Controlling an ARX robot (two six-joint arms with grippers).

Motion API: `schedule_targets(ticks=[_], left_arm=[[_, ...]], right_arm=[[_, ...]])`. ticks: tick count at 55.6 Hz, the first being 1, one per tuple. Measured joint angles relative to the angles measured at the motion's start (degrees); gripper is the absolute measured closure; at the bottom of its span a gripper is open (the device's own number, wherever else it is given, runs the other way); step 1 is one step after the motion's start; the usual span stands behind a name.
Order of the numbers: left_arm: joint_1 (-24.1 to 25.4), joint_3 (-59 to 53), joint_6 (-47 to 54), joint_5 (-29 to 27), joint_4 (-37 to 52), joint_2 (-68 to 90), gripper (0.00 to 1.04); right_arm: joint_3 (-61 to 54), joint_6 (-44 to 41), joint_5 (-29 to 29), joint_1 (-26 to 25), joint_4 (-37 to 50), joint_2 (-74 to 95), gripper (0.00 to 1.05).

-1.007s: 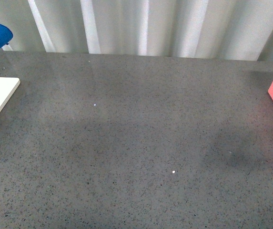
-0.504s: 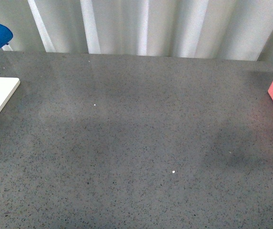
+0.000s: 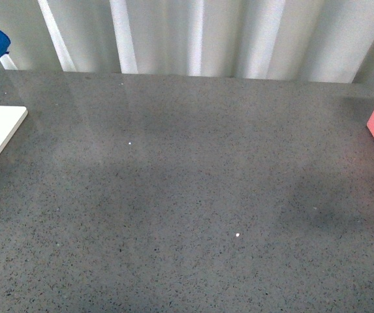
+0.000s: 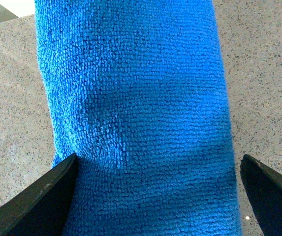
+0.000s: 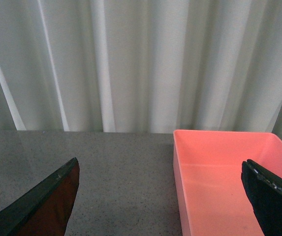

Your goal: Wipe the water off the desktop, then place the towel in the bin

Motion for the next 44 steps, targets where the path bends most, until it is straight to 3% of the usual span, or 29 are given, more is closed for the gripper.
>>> schedule_targets(ticks=[4,12,18,28,33,44], left_arm=[[0.1,-0.3,-0.3,-0.3,0.3,0.0,0.10],[0.5,-0.7,-1.8,-0.1,0.5,-0.3,0.40],[0.7,-0.9,-2.6,0.1,0.3,-1.0,0.55],[0.3,-1.7,-3.7,2.7,-0.5,-3.5,0.93],[0.0,-2.3,-4.0,4.4,-1.4,-3.8,1.00],[-0.2,-2.6,-2.8,3.9,-1.4,-5.0,1.00]], right_arm=[[0.0,0.0,0.0,0.0,0.0,0.0,0.07],[0.0,0.0,0.0,0.0,0.0,0.0,0.07],[0.0,0.0,0.0,0.0,0.0,0.0,0.07],[0.0,0.0,0.0,0.0,0.0,0.0,0.07],[0.0,0.0,0.0,0.0,0.0,0.0,0.07],[0.0,0.0,0.0,0.0,0.0,0.0,0.07]])
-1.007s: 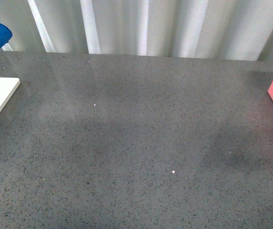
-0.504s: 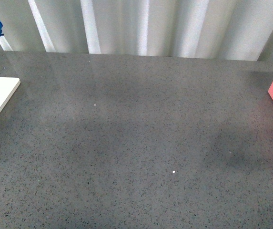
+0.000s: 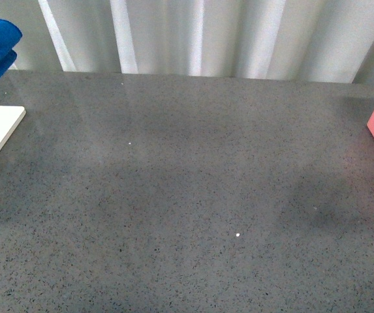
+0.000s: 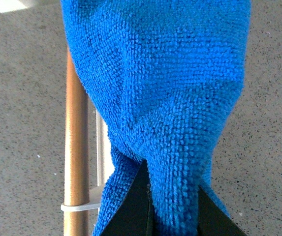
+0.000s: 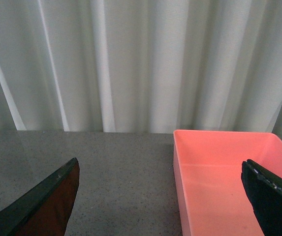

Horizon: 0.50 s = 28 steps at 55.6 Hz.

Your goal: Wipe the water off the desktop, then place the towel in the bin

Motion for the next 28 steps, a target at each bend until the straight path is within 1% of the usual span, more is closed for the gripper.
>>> schedule_targets(ticks=[8,18,24,28], left_arm=[[0.3,0.0,0.3,0.7,0.0,-2.1,1.00],[-0.2,0.0,-0.8,4.0,-1.8,-5.0,1.00],[-2.3,0.1,-3.0,8.5,-2.6,-8.0,1.00],[-5.1,0.1,-6.6,13.4,-2.7,-11.5,1.00]], right_arm=[[0.0,0.0,0.0,0.0,0.0,0.0,0.07],[0.0,0.0,0.0,0.0,0.0,0.0,0.07],[0.0,0.0,0.0,0.0,0.0,0.0,0.07],[0.0,0.0,0.0,0.0,0.0,0.0,0.07]])
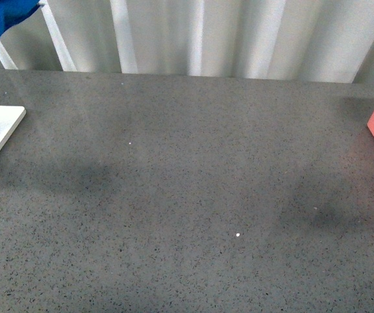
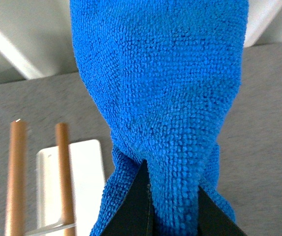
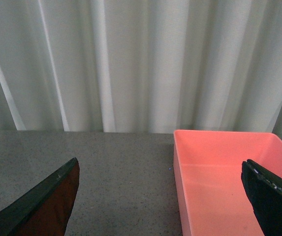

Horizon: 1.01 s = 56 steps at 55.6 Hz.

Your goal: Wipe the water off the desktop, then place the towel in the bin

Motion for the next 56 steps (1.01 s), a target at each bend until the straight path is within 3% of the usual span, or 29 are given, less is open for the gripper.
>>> schedule_targets(ticks=[13,31,47,51,56], left_arm=[[-9.2,-1.9,-13.9,10.1,4.9,-7.6,1.00],[-23.8,-6.8,-32.1,14.1,16.6,-12.0,1.00],[-28.2,-7.0,-34.6,11.2,20.1,-12.0,1.00],[-28.3,-7.1,-34.6,11.0,20.1,-11.9,1.00],[-28.3,-7.1,-34.6,11.0,20.1,-11.9,1.00]], right_arm=[[0.0,0.0,0.0,0.0,0.0,0.0,0.07],[0.0,0.0,0.0,0.0,0.0,0.0,0.07],[0.0,0.0,0.0,0.0,0.0,0.0,0.07],[4.7,4.7,8.1,1.6,-11.6,7.4,0.07],[7.9,8.1,2.1,-2.1,-13.3,15.4,0.07]])
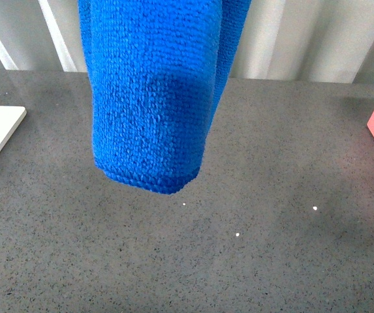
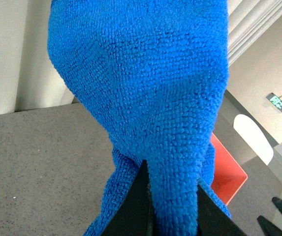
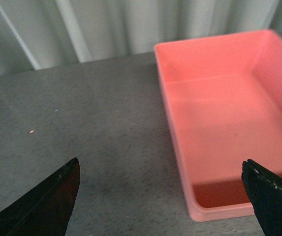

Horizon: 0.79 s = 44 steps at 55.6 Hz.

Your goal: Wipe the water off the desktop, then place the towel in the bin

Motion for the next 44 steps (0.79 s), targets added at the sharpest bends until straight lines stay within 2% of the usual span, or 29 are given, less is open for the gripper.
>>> schedule_targets(ticks=[3,7,10,17,20,34,44], left_arm=[[0.0,0.0,0.0,0.0,0.0,0.0,1.00],[0.0,-0.1,0.0,0.0,0.0,0.1,1.00],[0.0,-0.1,0.0,0.0,0.0,0.1,1.00],[0.0,-0.1,0.0,0.0,0.0,0.1,1.00],[0.0,-0.1,0.0,0.0,0.0,0.1,1.00],[0.0,-0.1,0.0,0.0,0.0,0.1,1.00],[0.0,-0.1,-0.1,0.0,0.0,0.1,1.00]], right_arm=[[2.2,1.0,-7.3,-3.5,2.5,4.8,0.07],[7.0,1.7,-20.5,-7.5,7.8,12.7,0.07],[10.1,1.3,-30.6,-7.3,11.0,18.6,0.07],[11.3,2.7,-43.8,-4.9,18.4,27.3,0.07],[11.3,4.3,-47.1,-3.0,22.9,31.6,0.07],[13.9,9.4,-49.6,6.6,43.8,51.1,0.07],[17.7,12.6,-52.0,11.6,53.1,60.5,0.07]])
